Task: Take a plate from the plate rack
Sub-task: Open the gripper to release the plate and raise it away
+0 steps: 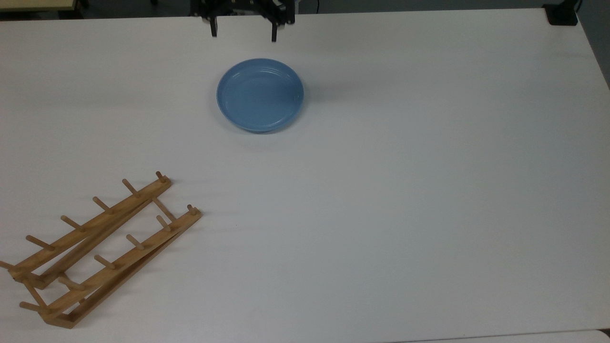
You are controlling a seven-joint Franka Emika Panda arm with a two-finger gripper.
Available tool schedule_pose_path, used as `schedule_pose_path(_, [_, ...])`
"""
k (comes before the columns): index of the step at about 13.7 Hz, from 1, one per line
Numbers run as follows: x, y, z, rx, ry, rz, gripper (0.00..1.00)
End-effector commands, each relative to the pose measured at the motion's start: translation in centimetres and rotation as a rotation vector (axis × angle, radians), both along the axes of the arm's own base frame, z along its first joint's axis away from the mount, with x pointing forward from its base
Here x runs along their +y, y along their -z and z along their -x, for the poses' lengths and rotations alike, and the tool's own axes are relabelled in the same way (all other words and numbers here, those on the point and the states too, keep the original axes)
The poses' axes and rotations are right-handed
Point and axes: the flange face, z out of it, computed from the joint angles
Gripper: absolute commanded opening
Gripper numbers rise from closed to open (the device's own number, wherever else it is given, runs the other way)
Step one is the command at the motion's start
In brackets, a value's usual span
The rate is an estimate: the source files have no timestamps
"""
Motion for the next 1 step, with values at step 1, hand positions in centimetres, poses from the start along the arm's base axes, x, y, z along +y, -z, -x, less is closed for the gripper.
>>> schedule_pose_path(1, [-1.96,-0.71,1.75,-0.003,0.061,-0.037,1.0])
